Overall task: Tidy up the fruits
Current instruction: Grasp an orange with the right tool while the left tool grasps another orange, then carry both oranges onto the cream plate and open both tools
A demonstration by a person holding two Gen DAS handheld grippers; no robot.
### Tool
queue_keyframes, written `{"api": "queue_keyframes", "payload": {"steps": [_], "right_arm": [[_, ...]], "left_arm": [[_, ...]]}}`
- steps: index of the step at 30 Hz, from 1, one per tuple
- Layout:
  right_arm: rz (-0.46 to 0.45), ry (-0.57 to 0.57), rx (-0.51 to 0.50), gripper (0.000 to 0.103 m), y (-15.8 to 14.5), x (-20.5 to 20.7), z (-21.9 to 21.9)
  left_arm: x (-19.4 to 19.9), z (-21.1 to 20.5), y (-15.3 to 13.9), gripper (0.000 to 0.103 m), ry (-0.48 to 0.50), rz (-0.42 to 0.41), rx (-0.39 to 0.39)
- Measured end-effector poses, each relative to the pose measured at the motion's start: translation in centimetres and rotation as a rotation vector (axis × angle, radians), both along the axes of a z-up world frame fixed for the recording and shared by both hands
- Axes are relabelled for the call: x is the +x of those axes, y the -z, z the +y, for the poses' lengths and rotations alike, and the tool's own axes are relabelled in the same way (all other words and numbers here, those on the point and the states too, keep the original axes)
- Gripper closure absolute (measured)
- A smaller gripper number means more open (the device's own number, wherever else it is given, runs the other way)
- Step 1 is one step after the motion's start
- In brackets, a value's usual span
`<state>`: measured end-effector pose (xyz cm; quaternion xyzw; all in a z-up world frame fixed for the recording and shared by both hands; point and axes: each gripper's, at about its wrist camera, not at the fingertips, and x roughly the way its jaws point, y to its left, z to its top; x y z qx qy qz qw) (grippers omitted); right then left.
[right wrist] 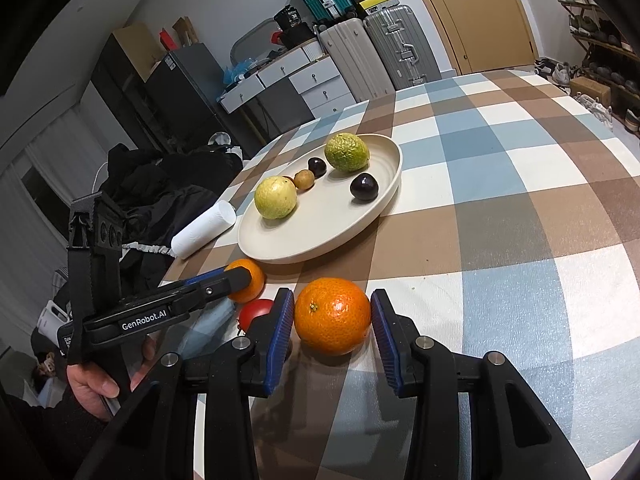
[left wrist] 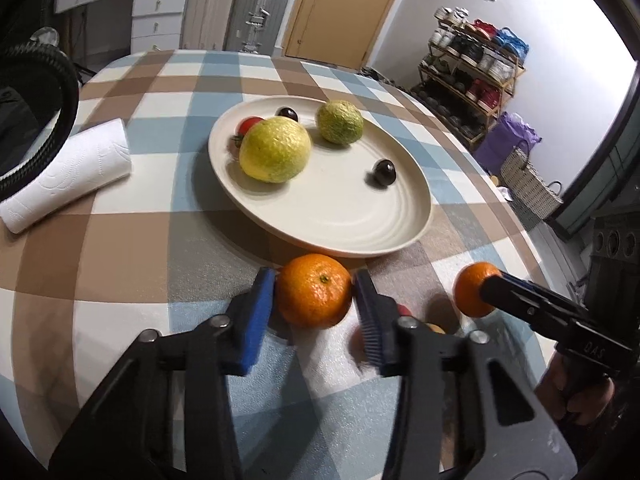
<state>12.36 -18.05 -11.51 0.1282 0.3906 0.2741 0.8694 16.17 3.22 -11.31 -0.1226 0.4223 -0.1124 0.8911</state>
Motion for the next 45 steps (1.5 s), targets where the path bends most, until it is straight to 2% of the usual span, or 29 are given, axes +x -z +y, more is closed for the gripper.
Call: {"api": "queue_keyframes", "payload": {"steps": [5,13,18,26,30,38,45], "right_arm": [[-0.001,0.002,0.000,0.063,0.0,0.0,0.0],[-0.004,0.001,-0.001,0.063,-0.2,0.1,0.0],[-0.023,-0.002,-0.003,0.063,-1.0,0.9,0.1],[-0.079,-0.019,-0.011,0.063,-3.1,3.2,0.9],[-0.100,-0.024,-0.019,0.063,-3.9,5.0,1.3],[-0.113,-0.033,-0.017,0.063,-5.0,8.8,2.4],[-0.099,-0.021,-0.030,0.063,-4.6,12.4,2.5]], "left_arm": [[-0.1,0.8,0.2,0.066,-0.005,0.016,-0.054],[-0.5,1.4,0.1,0.066,-0.007,0.010,-0.068],[-0.7,1.6,-0.7,0.066,0.006,-0.004,-0.092],[0.2,1.0,-3.6,0.066,0.031,-0.064,-0.143],[1.6,0.3,-5.0,0.066,0.035,-0.104,-0.124],[6.5,-1.3,-5.3,0.066,0.038,-0.086,-0.155],[9.9,-3.1,-4.3,0.066,0.062,-0.064,-0.129]]}}
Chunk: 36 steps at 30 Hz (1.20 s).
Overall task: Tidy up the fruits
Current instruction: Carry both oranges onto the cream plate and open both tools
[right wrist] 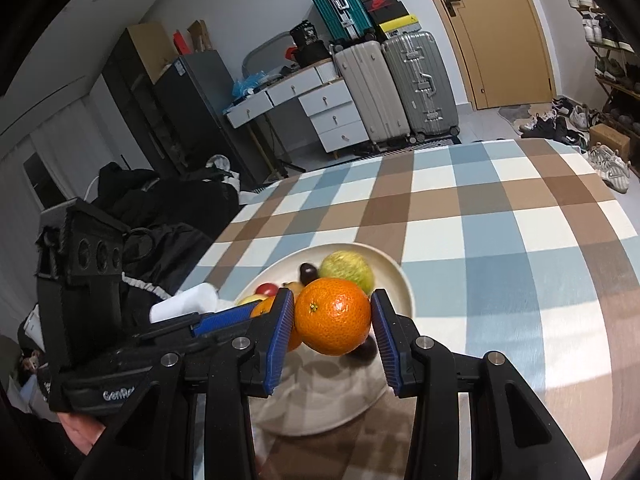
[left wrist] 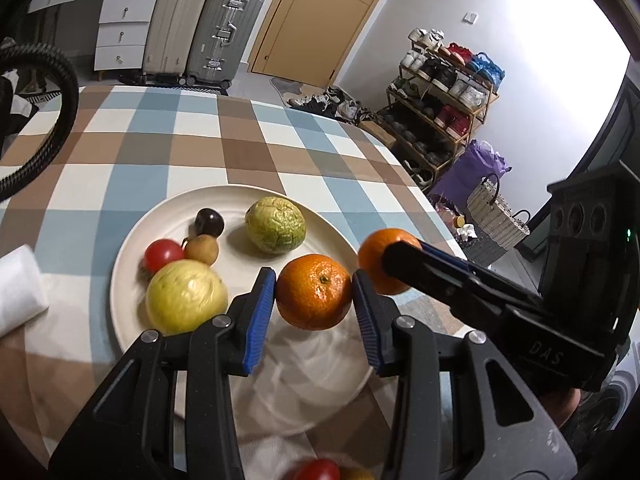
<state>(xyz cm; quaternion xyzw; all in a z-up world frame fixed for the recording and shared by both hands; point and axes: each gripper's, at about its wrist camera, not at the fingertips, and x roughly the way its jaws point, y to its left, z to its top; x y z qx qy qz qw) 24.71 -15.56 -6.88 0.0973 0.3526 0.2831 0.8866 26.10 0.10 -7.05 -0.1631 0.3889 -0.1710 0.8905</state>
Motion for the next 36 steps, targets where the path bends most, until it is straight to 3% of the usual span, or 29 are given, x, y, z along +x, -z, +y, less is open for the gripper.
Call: {"api": "queue_keyframes", "payload": {"steps": [4,11,33,36], "right_arm": [[0.017,0.008,-0.019,0.063,0.7,1.9,0.0],[0.045,0.017,-0.026,0.063,1.7,4.0,-0.3],[0.097,0.038,0.008,0.060,3.3,4.7,-0.7],[0.076,0.048,0.021,0.054,2.9,4.4,-1.0]], "left_arm": [[2.1,0.0,1.3,0.066,0.017,0.054,-0.055],[4.0,-0.7,2.4,0.066,0.017,0.060,-0.020],[3.7,-1.7,2.6,0.066,0.028,0.033,0.056],[3.7,-1.7,2.6,0.057,0.023,0.035,0.060]]}}
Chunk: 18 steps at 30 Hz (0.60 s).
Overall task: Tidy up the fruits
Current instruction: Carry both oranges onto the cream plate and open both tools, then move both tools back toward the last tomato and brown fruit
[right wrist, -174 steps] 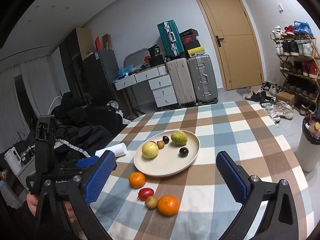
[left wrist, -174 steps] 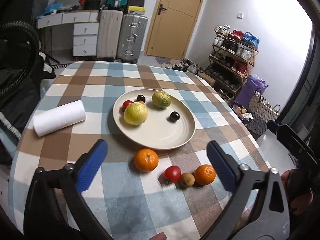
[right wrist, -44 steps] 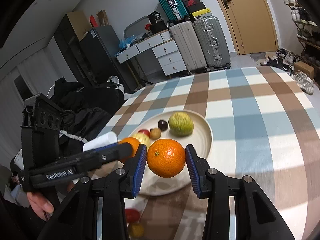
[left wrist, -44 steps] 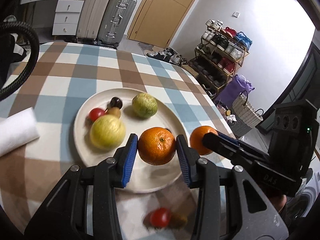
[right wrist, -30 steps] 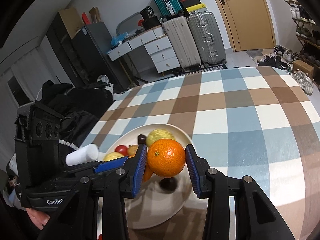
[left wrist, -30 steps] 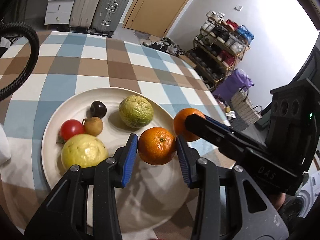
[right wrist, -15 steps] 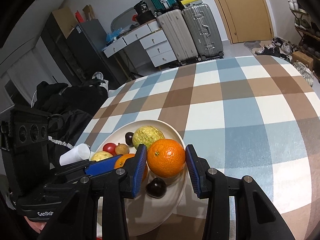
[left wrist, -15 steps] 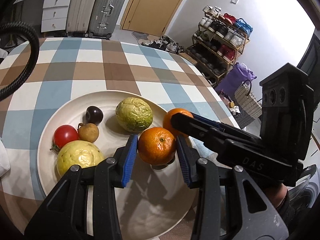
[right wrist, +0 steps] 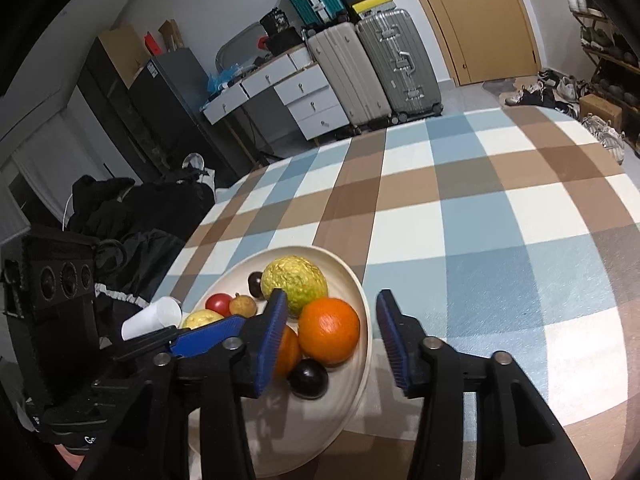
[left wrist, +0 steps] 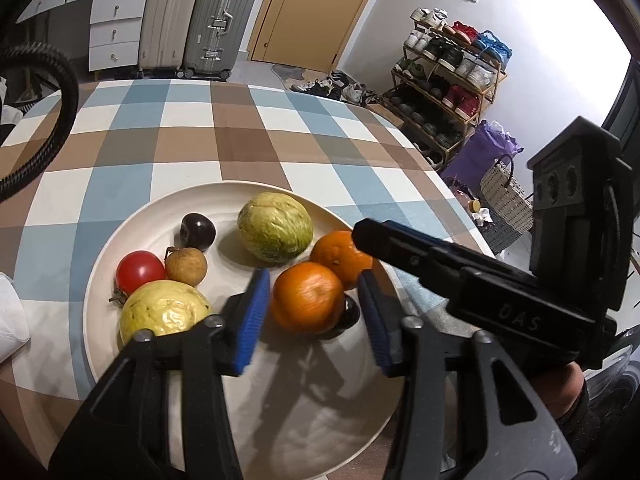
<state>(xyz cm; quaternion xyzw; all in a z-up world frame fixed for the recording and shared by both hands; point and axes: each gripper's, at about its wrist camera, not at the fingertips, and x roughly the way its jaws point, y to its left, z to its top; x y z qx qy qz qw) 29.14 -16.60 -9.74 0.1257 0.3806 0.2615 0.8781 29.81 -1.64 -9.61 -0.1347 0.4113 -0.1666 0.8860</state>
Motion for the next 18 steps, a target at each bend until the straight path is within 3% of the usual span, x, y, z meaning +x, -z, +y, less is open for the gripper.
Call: {"api": "queue_keyframes", "payload": {"steps": [2,6,11,18], "right_arm": [[-0.016,0.008,0.013,0.054,-0.5,-0.3,-0.3],[-0.039,0.028,0.033,0.054,-1.7,-1.3,-0.9],[-0.081,0.050,0.054,0.050,-3.4,-3.8,-1.6],[-0.156,0.081,0.060,0.018,-6.2,-8.4,-2.8]], "left_arm": [[0.0,0.1,-0.1,0.048,-0.007,0.000,-0.004],[-0.6,0.5,-0.8,0.048,-0.026,-0.016,0.010],[-2.9,0.5,-2.8,0.037,-0.033,-0.056,0.050],[-7.8,0.9,-6.3,0.023,-0.087,-0.137,0.098]]}}
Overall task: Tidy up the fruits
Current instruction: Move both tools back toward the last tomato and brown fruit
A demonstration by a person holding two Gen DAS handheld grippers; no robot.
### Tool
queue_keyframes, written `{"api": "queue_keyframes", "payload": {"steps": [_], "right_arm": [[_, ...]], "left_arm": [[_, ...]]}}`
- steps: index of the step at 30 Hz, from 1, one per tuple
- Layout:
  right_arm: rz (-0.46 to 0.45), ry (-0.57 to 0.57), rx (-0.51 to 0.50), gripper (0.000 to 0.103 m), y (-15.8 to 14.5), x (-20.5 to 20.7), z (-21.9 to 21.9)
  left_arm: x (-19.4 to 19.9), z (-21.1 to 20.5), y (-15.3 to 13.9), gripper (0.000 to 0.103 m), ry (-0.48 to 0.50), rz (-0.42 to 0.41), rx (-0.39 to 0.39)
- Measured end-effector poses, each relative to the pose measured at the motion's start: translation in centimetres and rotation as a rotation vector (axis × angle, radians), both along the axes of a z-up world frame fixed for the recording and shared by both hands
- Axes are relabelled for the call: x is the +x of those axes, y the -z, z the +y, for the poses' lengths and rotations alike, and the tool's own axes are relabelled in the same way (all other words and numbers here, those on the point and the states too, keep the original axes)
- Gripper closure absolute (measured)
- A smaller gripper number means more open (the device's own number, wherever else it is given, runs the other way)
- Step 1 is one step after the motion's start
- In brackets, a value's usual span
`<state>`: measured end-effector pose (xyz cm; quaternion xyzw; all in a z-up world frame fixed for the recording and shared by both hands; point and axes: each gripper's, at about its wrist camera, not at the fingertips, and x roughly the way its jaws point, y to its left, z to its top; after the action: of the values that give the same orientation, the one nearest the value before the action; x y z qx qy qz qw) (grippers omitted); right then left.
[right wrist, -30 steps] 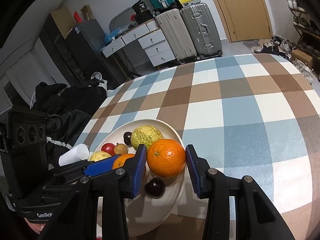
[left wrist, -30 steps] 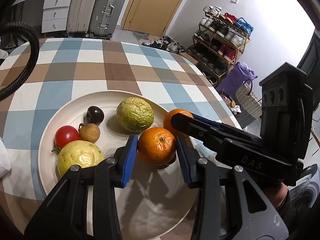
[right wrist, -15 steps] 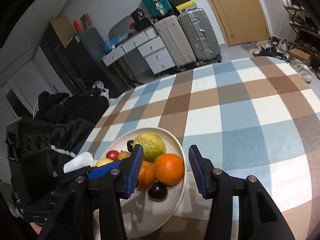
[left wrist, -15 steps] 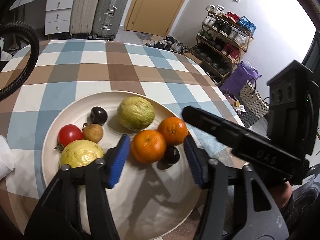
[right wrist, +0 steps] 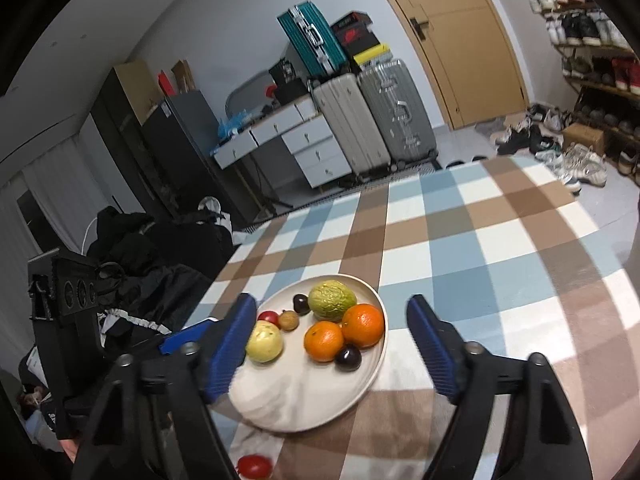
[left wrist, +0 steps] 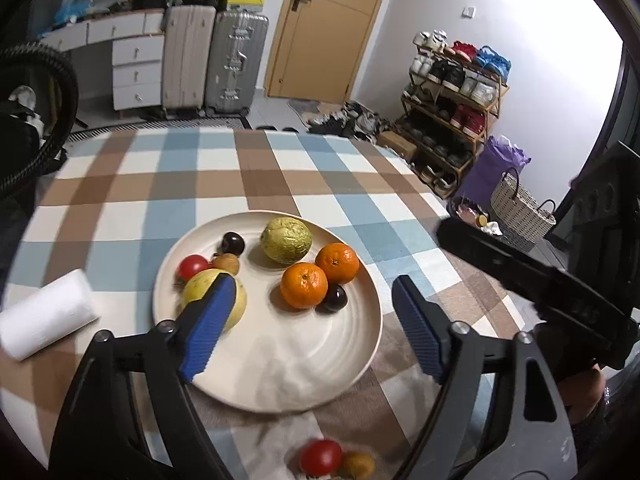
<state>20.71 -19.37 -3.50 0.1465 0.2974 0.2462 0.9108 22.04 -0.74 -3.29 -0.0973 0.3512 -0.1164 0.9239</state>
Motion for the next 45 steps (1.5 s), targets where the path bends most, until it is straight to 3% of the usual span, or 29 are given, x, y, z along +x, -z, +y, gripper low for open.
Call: {"api": "queue_keyframes", "payload": {"steps": [7,12,14,18,28,36,38,45], "right_arm": [[-0.067,0.023,0.006,0.003,-2.1,-5.3,-0.9],[-0.112,0.017,-0.010,0.001,-2.5,-9.0,-0.6],[-0.132,0.019,-0.017,0.001,-2.6,-10.3,-0.6],[-0.146,0.024,-0.060,0.000,-2.2,-12.1,0.1],[-0.016,-0.047,-0.188,0.000,2.9,-13.1,3.5],[0.099,-0.110,-0.231,0.001,6.5,-12.5,6.0],[0.115,-0.106,-0.249,0.003,7.0,-12.2,6.5],[0.202,-0.145,-0.219,0.033,8.5,-10.6,7.4]], "left_arm": [[-5.5,-0.2,-2.5,0.016,-0.023,-0.052,0.056],[-8.8,-0.5,-2.8,0.010,-0.024,-0.068,0.098],[-9.9,-0.6,-2.8,0.003,-0.029,-0.081,0.109],[-12.3,0.0,-2.2,0.001,-0.058,-0.099,0.106],[-14.6,3.5,2.5,0.001,-0.115,0.009,0.053],[-15.4,6.0,4.9,0.001,-0.150,0.049,0.039],[-15.5,6.5,5.2,0.001,-0.154,0.059,0.027],[-15.3,7.2,5.5,0.001,-0.164,0.054,0.014]]}}
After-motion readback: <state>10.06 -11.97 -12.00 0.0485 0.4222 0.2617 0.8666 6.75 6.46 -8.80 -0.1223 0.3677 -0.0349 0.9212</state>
